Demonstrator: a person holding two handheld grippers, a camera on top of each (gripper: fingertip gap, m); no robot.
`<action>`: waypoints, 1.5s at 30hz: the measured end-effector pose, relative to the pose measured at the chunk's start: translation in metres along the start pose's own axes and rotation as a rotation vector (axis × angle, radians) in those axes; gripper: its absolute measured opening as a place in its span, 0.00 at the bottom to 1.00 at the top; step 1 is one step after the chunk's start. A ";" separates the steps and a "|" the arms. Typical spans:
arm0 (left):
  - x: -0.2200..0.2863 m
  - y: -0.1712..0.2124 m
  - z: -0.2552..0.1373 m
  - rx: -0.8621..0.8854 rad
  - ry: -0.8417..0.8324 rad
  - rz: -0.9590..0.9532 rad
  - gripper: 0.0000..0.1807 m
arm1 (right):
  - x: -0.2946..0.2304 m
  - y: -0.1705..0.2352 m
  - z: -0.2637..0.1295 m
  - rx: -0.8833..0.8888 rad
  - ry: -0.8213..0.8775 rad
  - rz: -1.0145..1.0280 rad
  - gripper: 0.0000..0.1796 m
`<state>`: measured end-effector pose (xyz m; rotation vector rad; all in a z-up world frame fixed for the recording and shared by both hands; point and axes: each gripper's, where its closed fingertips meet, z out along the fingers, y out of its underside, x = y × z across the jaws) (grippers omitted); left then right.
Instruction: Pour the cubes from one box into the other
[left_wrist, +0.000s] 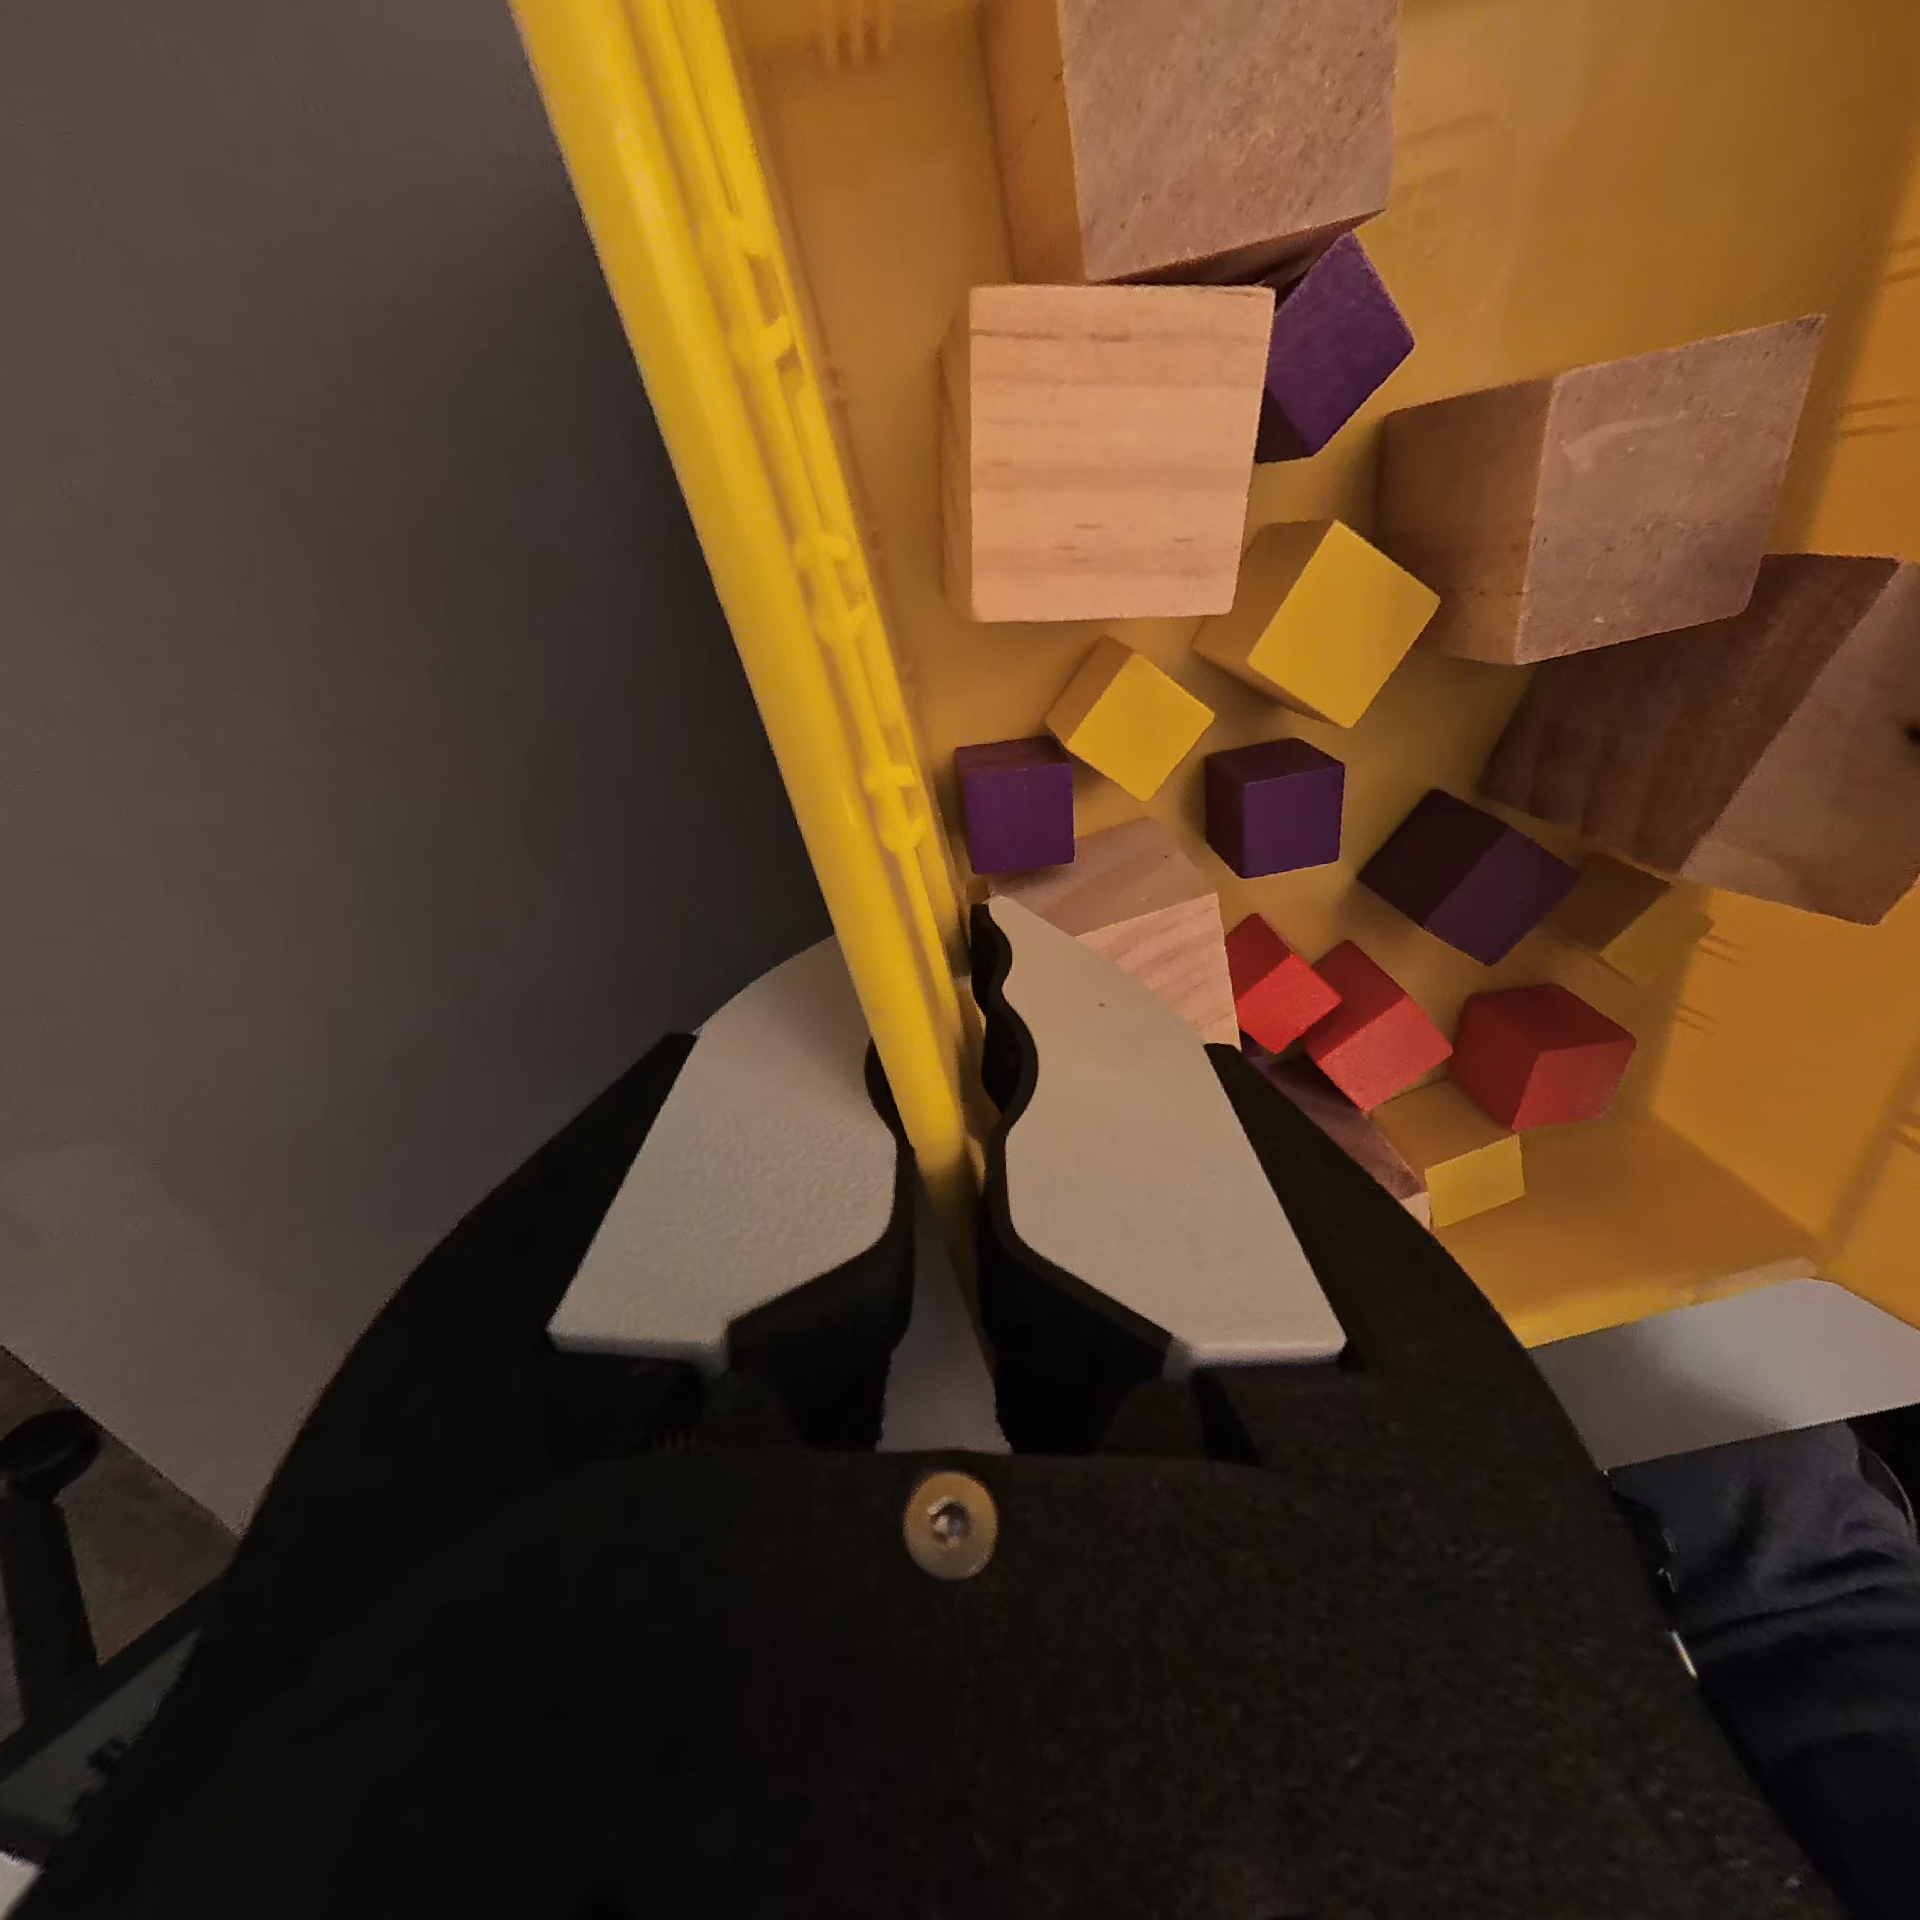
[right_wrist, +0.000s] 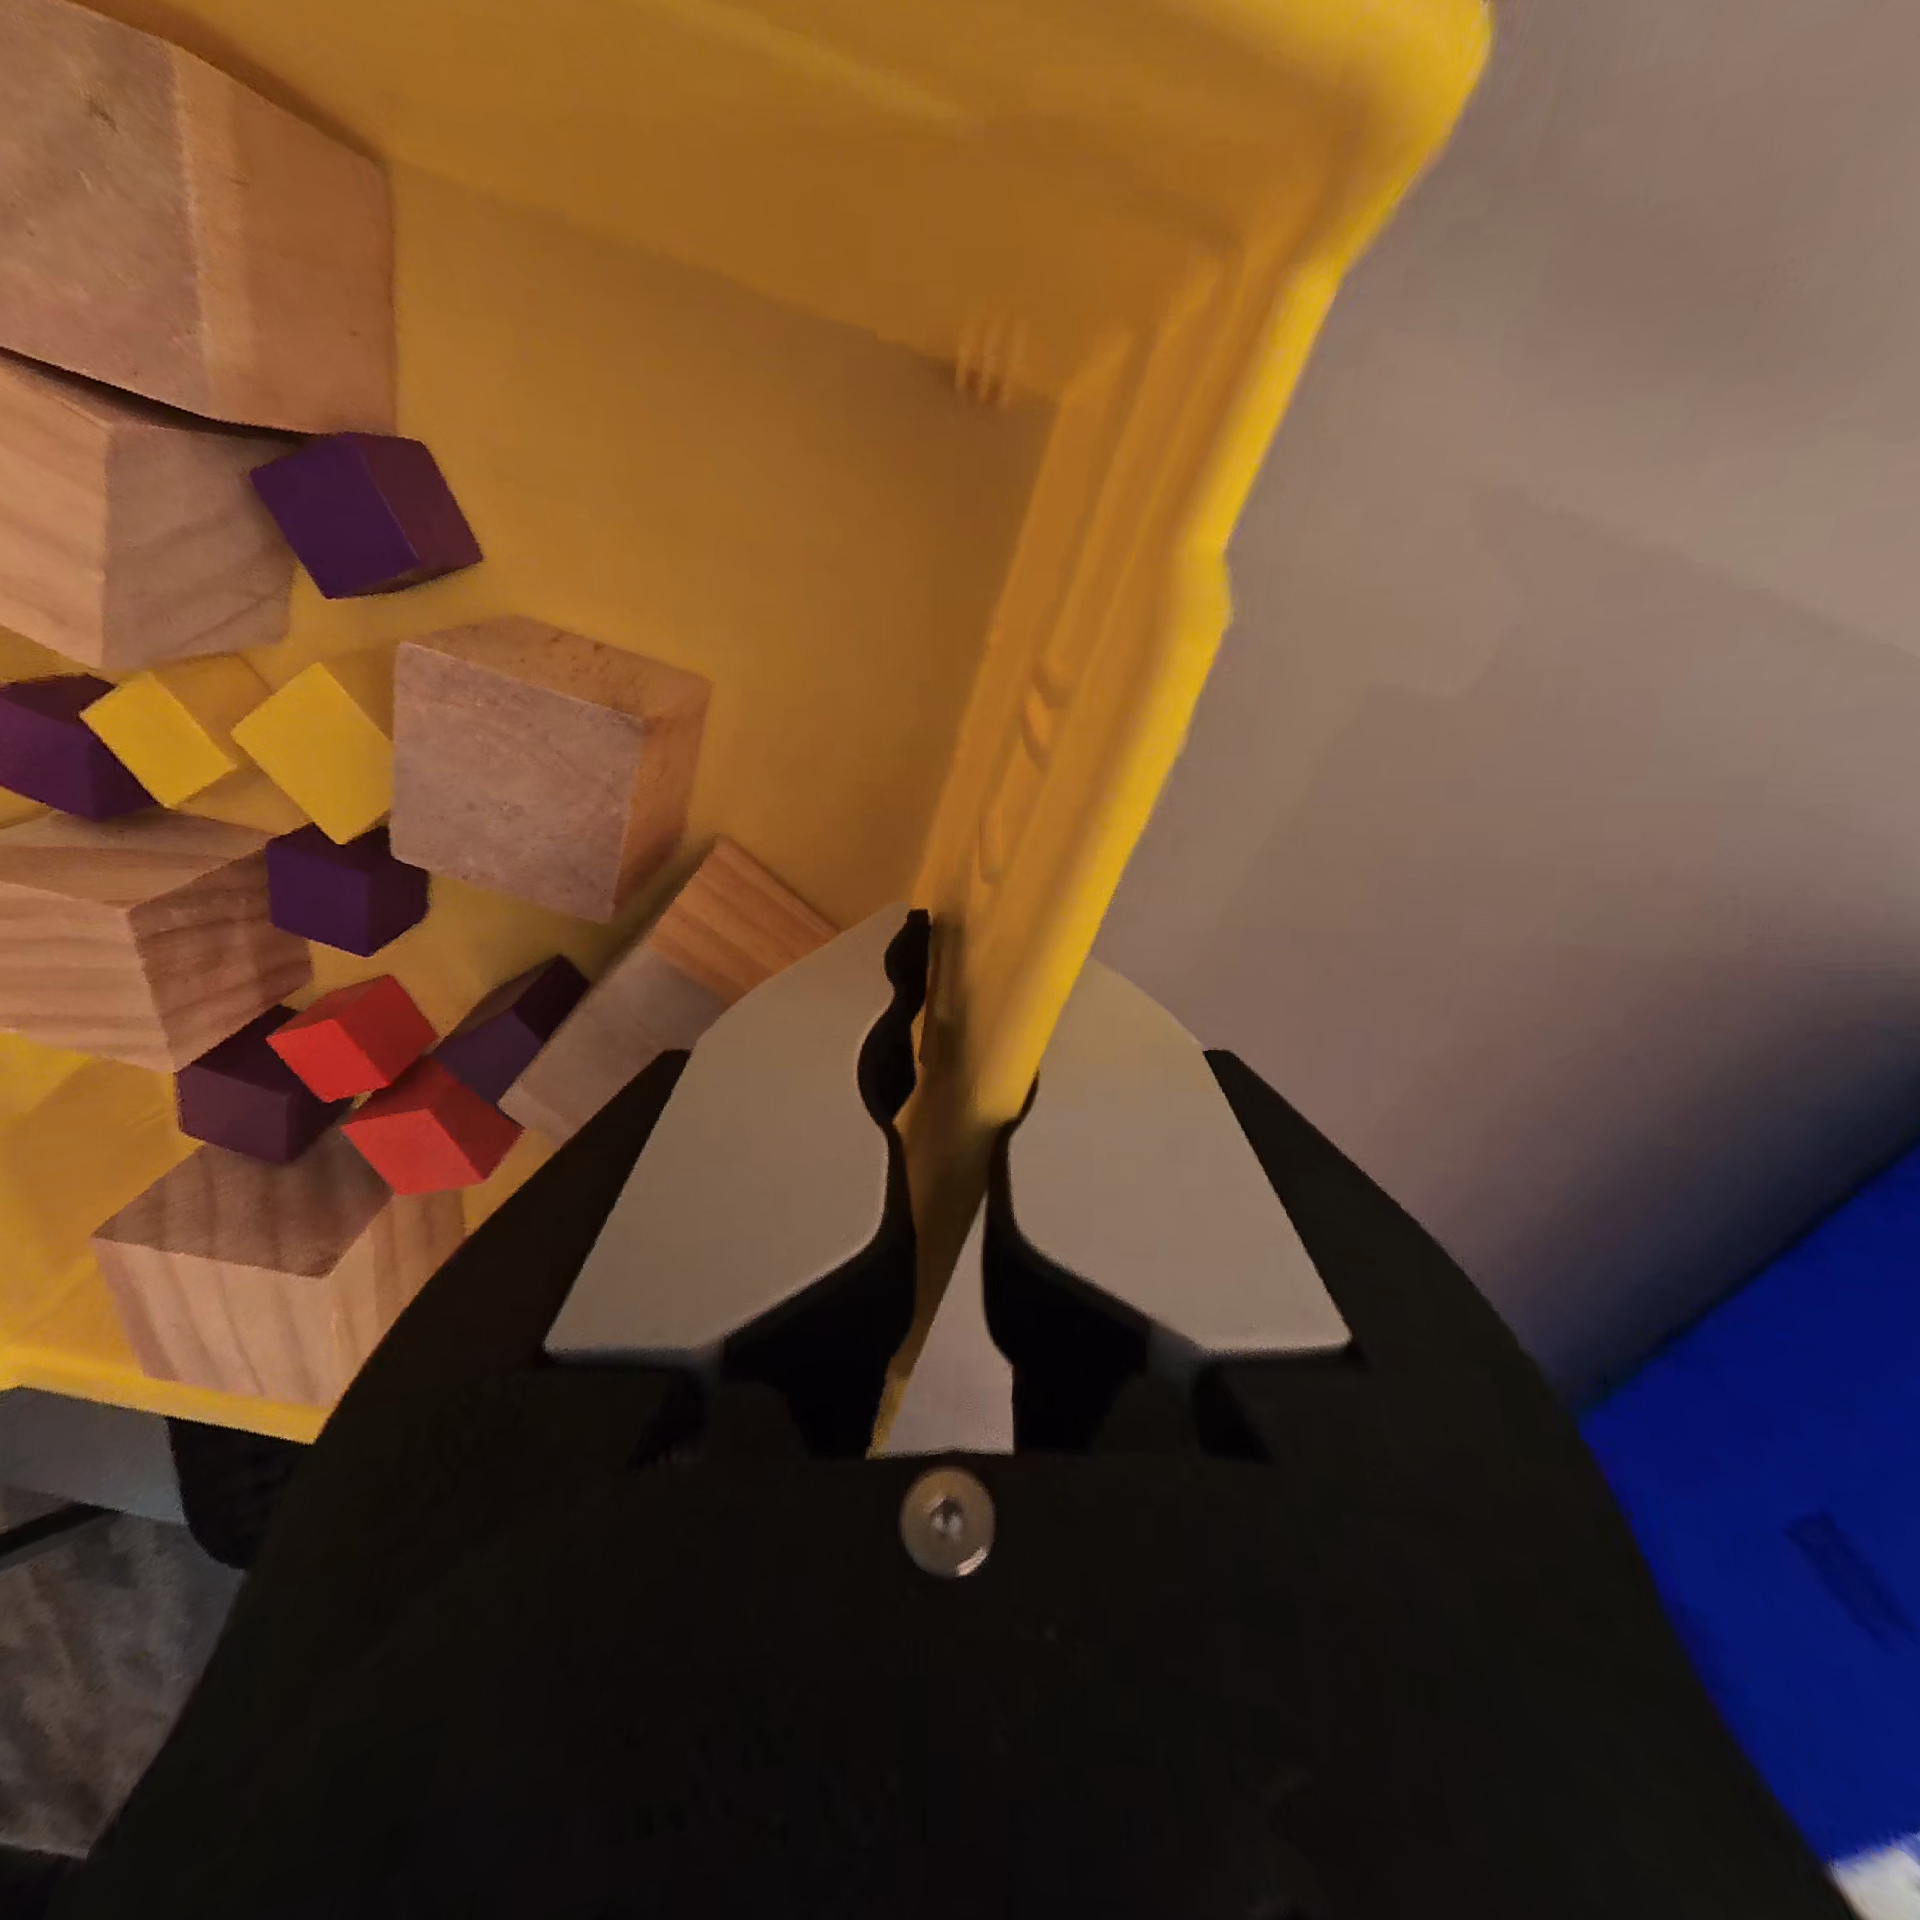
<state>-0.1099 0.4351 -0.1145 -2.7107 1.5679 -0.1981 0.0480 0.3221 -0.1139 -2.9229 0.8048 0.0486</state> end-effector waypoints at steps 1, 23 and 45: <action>0.000 -0.001 0.000 0.004 0.002 -0.007 0.04 | 0.000 -0.001 0.000 0.015 -0.022 0.010 0.04; 0.105 -0.062 -0.119 0.040 -0.342 0.188 0.04 | 0.088 0.008 -0.095 0.147 -0.335 0.106 0.03; 0.124 -0.024 0.006 -0.137 0.072 0.043 0.04 | 0.117 0.034 -0.019 -0.025 -0.190 0.025 0.04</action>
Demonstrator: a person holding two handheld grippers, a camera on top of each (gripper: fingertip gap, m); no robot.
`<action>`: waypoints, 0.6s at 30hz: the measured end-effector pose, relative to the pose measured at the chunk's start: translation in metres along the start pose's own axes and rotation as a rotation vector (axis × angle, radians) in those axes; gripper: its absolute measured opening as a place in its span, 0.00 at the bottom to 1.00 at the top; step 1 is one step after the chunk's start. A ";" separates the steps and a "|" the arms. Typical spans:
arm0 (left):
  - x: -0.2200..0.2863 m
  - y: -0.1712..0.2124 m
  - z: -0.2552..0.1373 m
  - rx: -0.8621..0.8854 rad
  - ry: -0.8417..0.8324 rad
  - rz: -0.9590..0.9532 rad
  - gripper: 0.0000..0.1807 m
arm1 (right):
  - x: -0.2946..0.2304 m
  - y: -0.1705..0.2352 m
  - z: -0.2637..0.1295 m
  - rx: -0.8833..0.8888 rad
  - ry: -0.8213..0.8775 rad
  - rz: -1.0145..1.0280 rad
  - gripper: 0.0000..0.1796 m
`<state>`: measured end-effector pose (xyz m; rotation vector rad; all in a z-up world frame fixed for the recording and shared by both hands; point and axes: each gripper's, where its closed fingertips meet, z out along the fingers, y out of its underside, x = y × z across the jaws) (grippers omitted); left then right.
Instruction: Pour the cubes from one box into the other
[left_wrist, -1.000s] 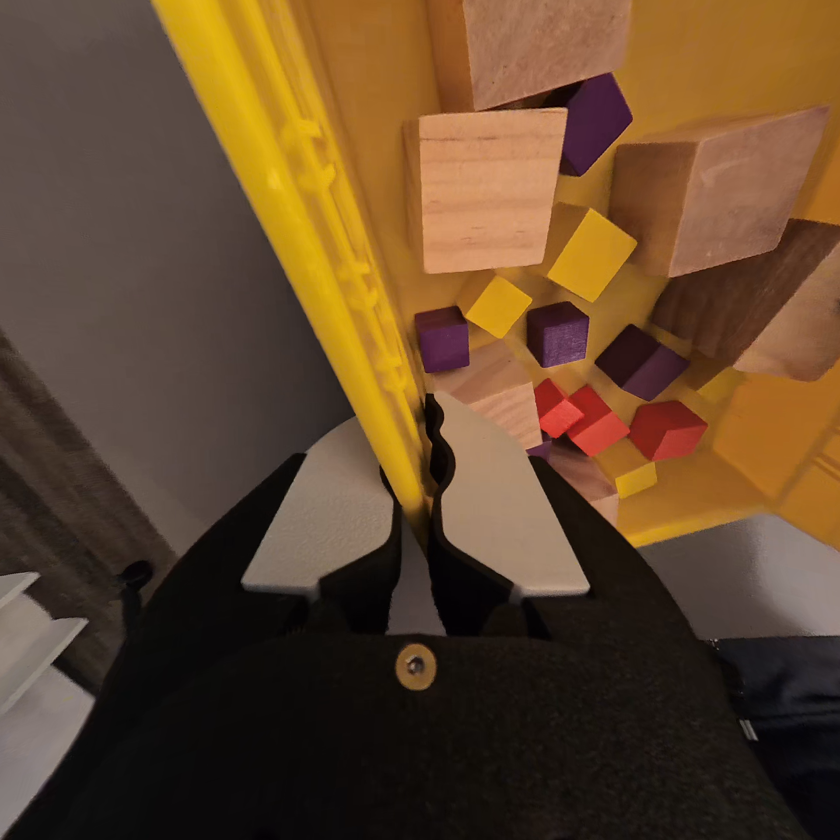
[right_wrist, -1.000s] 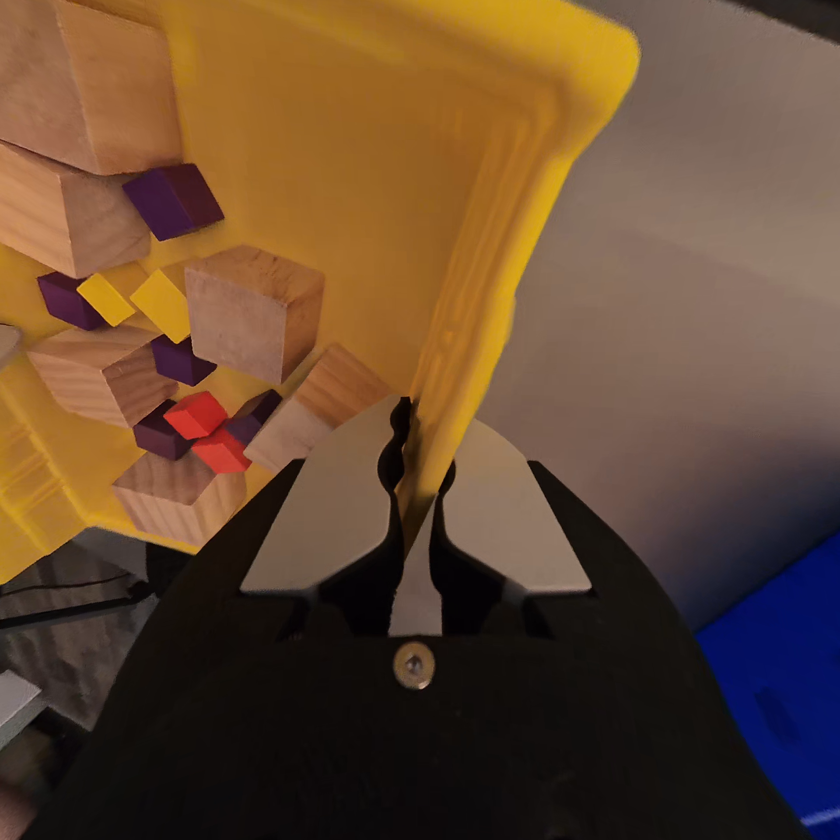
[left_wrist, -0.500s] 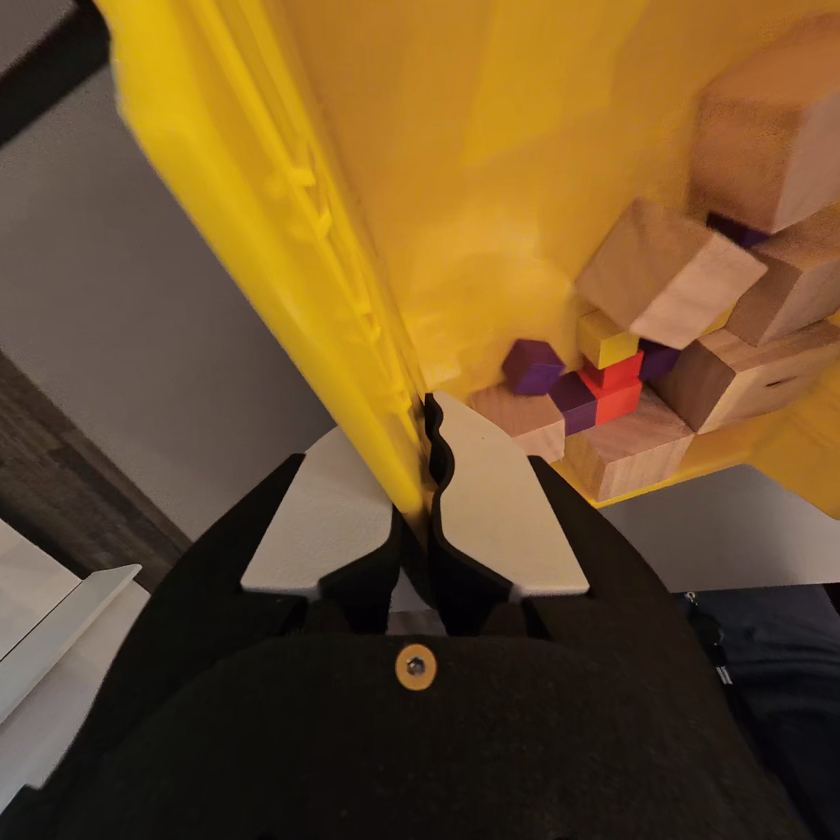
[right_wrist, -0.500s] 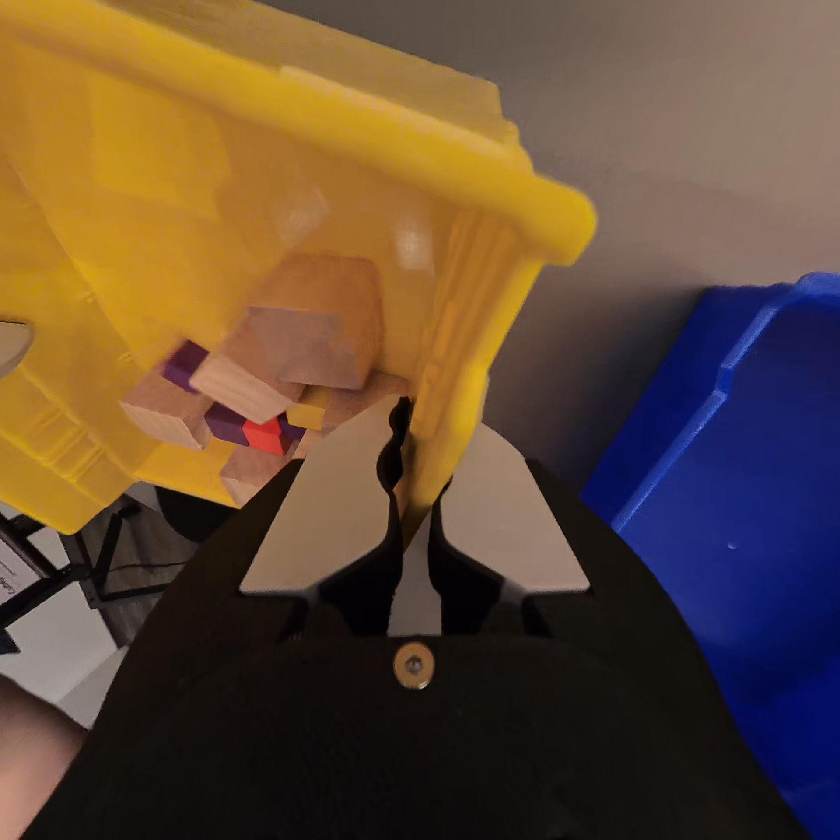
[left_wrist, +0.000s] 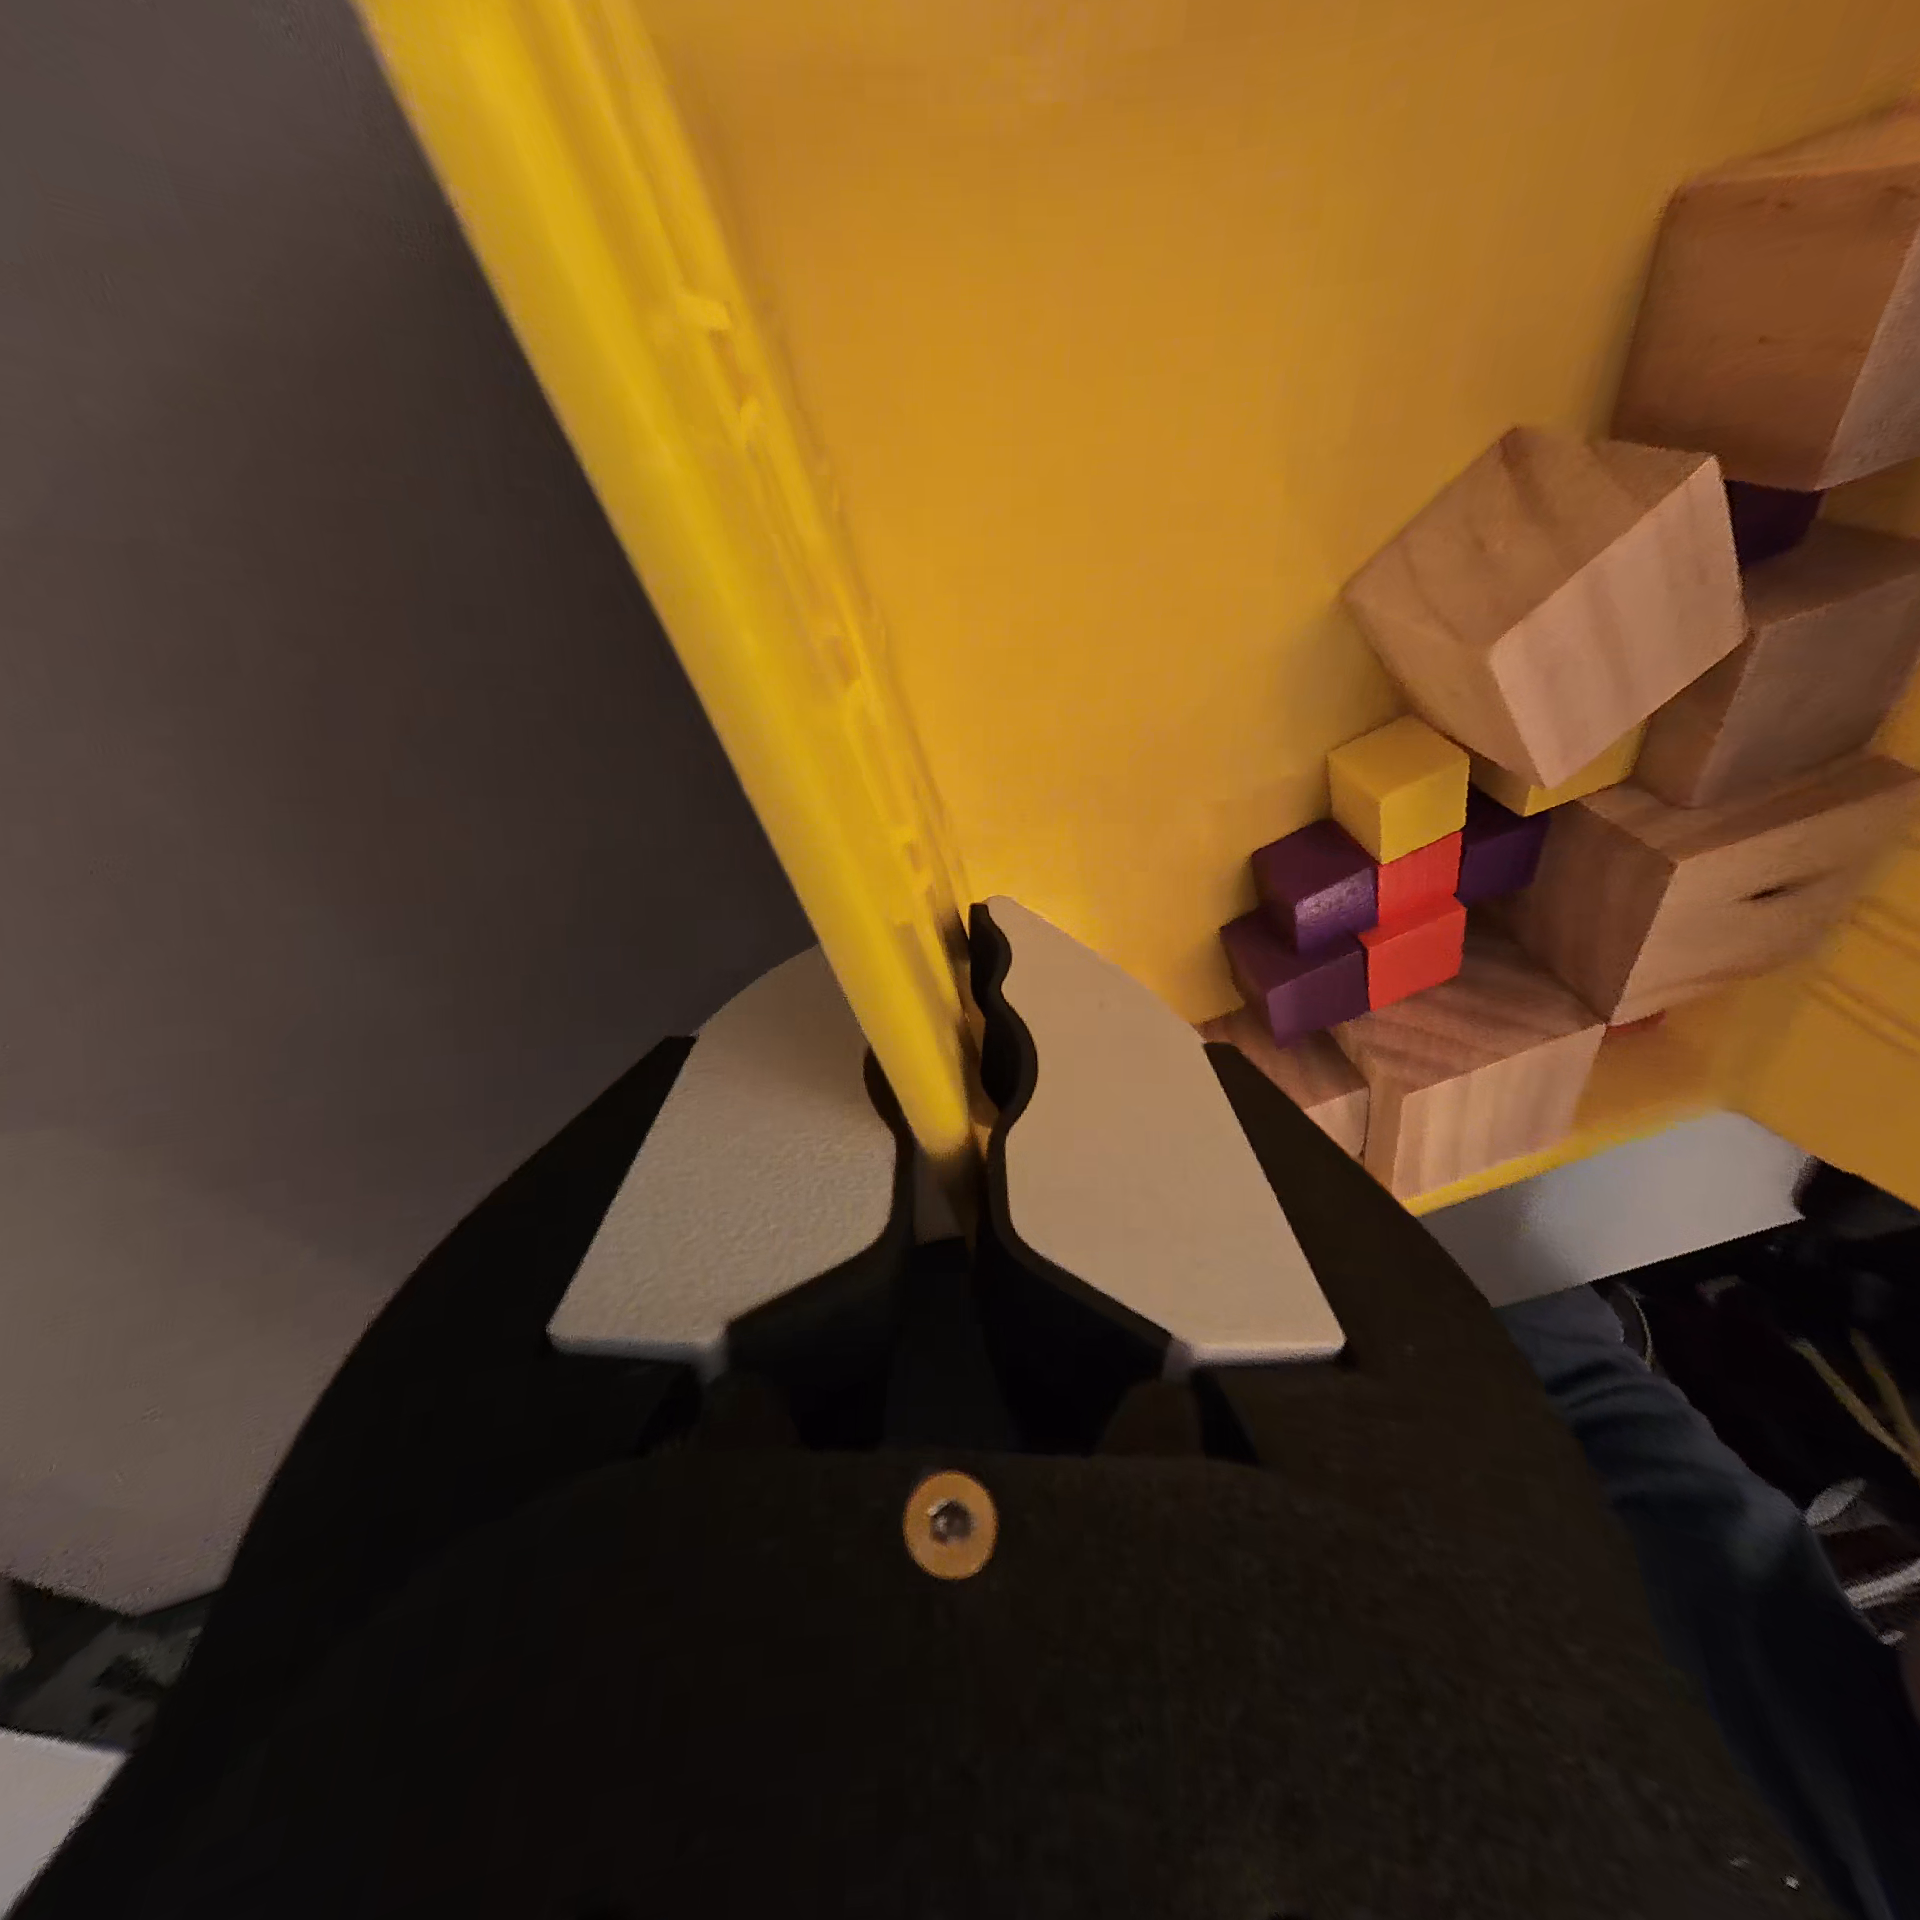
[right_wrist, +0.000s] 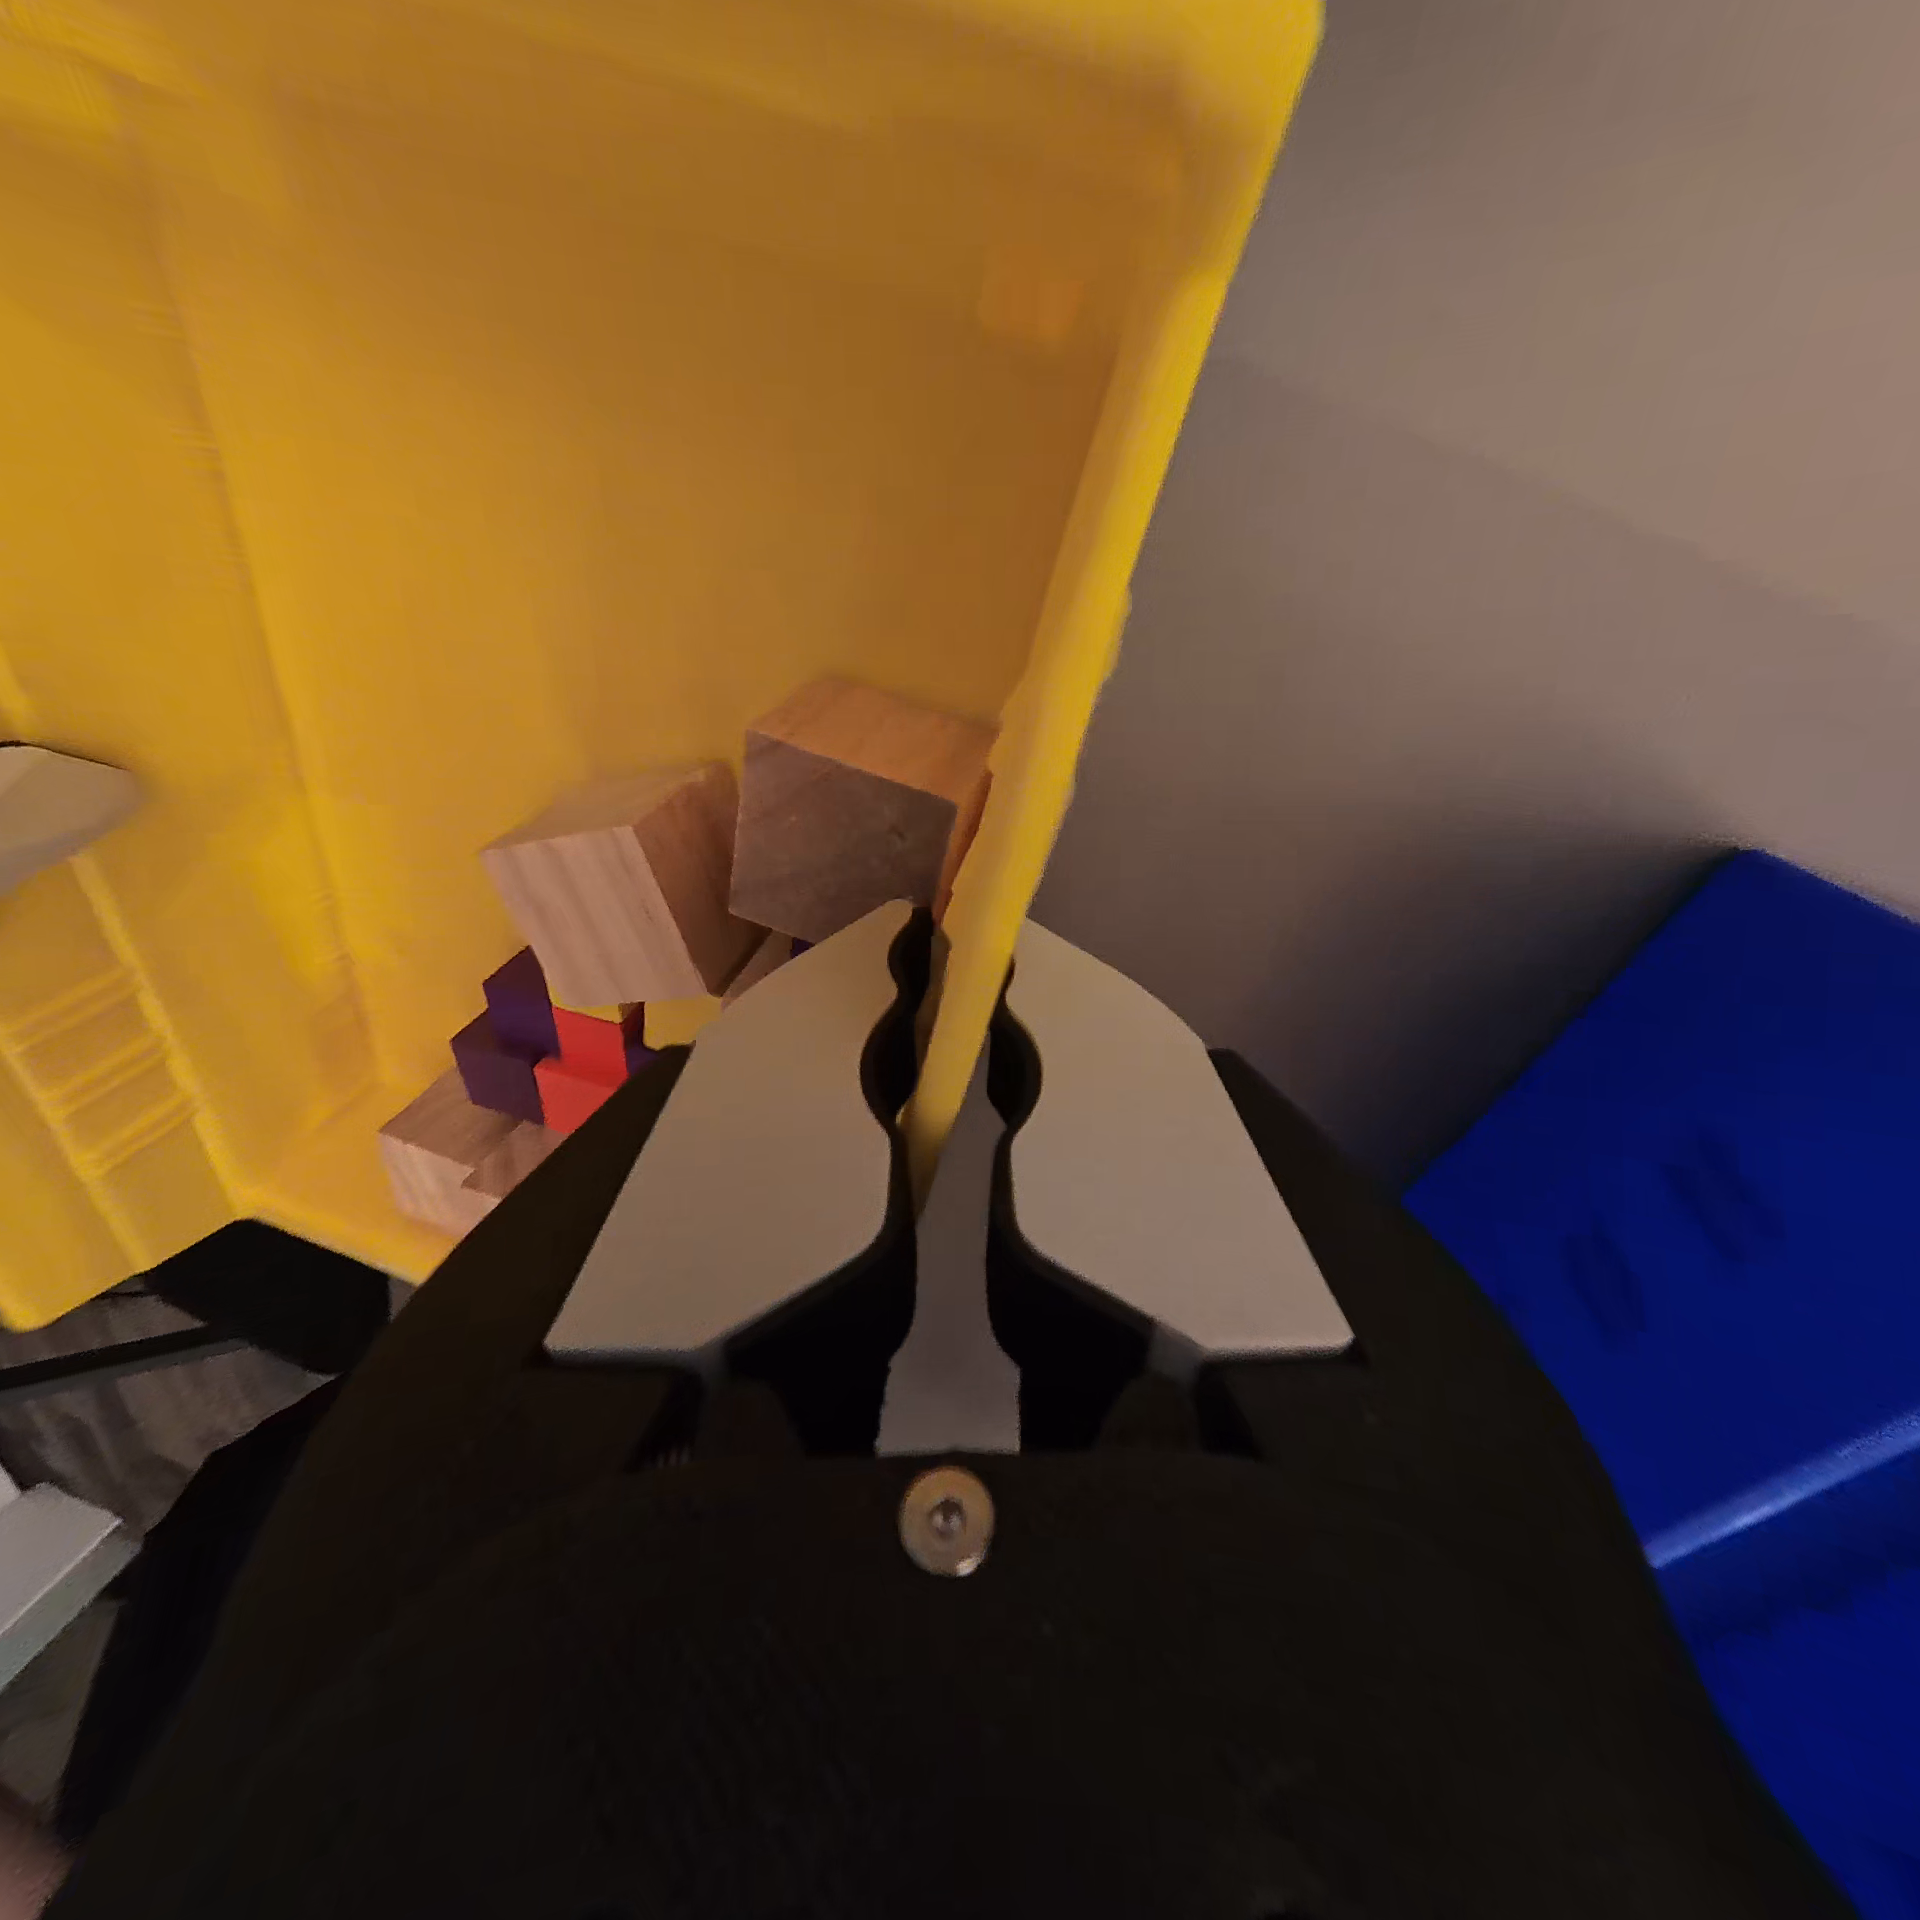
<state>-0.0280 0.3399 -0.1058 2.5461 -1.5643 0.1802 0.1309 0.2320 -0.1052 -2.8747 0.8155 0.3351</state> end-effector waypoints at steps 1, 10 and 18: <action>-0.002 -0.001 0.002 0.009 0.008 -0.001 0.04 | 0.001 0.000 0.004 -0.015 0.026 -0.009 0.05; -0.006 -0.005 0.006 0.061 -0.028 0.036 0.04 | -0.004 0.022 -0.004 -0.035 0.096 -0.013 0.07; -0.007 -0.004 0.007 0.113 -0.061 0.037 0.04 | -0.007 0.033 0.013 -0.010 0.106 0.079 0.04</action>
